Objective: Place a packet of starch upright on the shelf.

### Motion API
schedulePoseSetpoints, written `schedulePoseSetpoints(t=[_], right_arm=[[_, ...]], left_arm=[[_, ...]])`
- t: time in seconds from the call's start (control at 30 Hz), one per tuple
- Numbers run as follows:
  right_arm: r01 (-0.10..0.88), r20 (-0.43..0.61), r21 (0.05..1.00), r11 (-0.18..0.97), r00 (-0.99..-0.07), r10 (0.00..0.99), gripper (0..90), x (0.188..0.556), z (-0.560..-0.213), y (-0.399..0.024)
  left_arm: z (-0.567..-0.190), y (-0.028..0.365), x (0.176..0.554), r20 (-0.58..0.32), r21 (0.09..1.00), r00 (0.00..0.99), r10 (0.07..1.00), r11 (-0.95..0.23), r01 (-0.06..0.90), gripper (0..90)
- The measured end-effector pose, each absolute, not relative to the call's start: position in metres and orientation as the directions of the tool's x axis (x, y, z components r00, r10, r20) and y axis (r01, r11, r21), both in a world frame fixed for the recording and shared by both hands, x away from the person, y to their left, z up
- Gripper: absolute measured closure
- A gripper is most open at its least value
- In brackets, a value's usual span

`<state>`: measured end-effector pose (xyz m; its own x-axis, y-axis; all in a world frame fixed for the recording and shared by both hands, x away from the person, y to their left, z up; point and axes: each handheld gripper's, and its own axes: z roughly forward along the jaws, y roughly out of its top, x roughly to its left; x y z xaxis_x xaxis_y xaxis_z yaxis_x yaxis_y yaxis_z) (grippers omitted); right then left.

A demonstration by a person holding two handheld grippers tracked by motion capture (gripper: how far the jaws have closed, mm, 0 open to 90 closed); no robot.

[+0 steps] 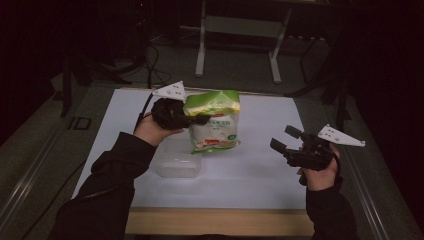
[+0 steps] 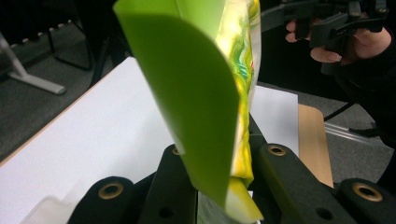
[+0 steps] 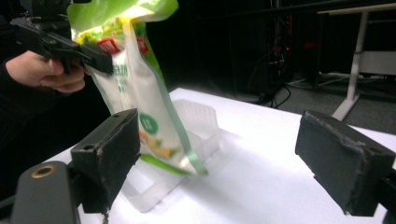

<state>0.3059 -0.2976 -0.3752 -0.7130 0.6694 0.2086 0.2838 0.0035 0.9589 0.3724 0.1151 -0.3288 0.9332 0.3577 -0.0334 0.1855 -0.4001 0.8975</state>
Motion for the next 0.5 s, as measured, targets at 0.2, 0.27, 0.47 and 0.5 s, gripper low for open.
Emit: schedulePoseSetpoints(t=[0.2, 0.27, 0.47, 0.5], right_arm=[[0.297, 0.230, 0.955, -0.018, -0.698, 0.678, 14.1, 0.307, -0.379, -0.305], [0.295, 0.229, 0.955, -0.017, -0.699, 0.677, 14.1, 0.307, -0.380, -0.305], [0.286, 0.208, 0.958, 0.004, -0.707, 0.676, 13.9, 0.308, -0.385, -0.305], [0.290, 0.206, 0.957, 0.012, -0.708, 0.676, 13.9, 0.308, -0.385, -0.304]], left_arm=[[-0.333, 0.140, 0.384, -0.021, 0.900, 0.939, 0.343, -0.403, 0.167, 82.7], [-0.333, 0.140, 0.384, -0.021, 0.900, 0.939, 0.343, -0.403, 0.167, 82.6], [-0.342, 0.172, 0.399, -0.024, 0.907, 0.943, 0.333, -0.390, 0.161, 82.6], [-0.344, 0.175, 0.400, -0.027, 0.907, 0.944, 0.330, -0.390, 0.162, 82.6]])
